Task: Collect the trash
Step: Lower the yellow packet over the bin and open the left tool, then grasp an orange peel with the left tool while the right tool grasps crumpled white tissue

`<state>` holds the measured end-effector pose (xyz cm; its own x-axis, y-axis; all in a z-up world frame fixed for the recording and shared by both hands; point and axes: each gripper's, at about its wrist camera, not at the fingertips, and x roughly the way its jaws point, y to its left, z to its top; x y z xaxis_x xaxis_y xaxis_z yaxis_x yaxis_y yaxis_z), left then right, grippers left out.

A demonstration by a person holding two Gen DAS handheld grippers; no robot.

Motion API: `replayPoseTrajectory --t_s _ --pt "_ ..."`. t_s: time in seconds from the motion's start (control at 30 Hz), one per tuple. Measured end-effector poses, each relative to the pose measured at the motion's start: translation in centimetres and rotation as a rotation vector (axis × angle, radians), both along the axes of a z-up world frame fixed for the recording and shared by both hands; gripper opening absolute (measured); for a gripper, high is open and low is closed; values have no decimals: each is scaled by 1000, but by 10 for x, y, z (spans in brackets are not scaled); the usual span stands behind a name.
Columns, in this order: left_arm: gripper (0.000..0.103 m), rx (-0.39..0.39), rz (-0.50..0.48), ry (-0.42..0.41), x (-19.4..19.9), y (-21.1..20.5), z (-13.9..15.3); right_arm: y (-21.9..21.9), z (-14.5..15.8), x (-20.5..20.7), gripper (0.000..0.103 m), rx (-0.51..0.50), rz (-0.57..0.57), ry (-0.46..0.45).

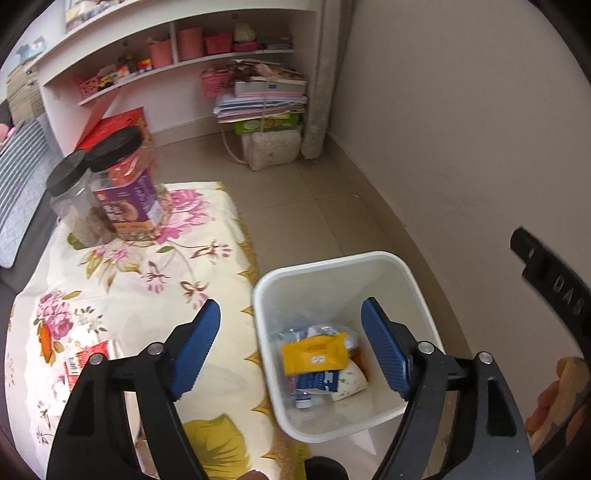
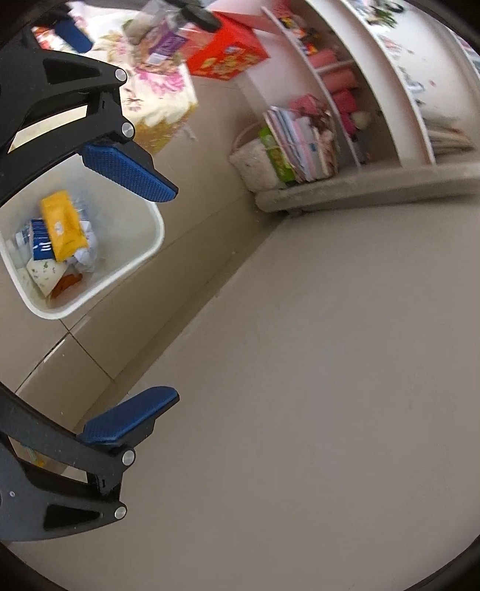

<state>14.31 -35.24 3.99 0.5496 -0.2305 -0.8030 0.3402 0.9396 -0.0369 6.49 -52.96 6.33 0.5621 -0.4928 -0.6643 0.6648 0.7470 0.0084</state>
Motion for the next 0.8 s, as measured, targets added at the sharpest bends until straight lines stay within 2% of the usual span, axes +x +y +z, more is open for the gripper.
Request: replayPoseTrajectory --t_s 0.2,0.4,0.57,0.8 --pt "83 22 88 -19 11 33 3 28 -10 23 96 -58 64 94" --pt "85 36 177 7 30 77 -7 62 -22 46 96 -89 150 176" --pt "86 73 248 43 46 117 -24 96 -31 66 96 -68 243 221" --pt "86 161 385 76 77 197 -51 155 -41 97 96 -35 381 259"
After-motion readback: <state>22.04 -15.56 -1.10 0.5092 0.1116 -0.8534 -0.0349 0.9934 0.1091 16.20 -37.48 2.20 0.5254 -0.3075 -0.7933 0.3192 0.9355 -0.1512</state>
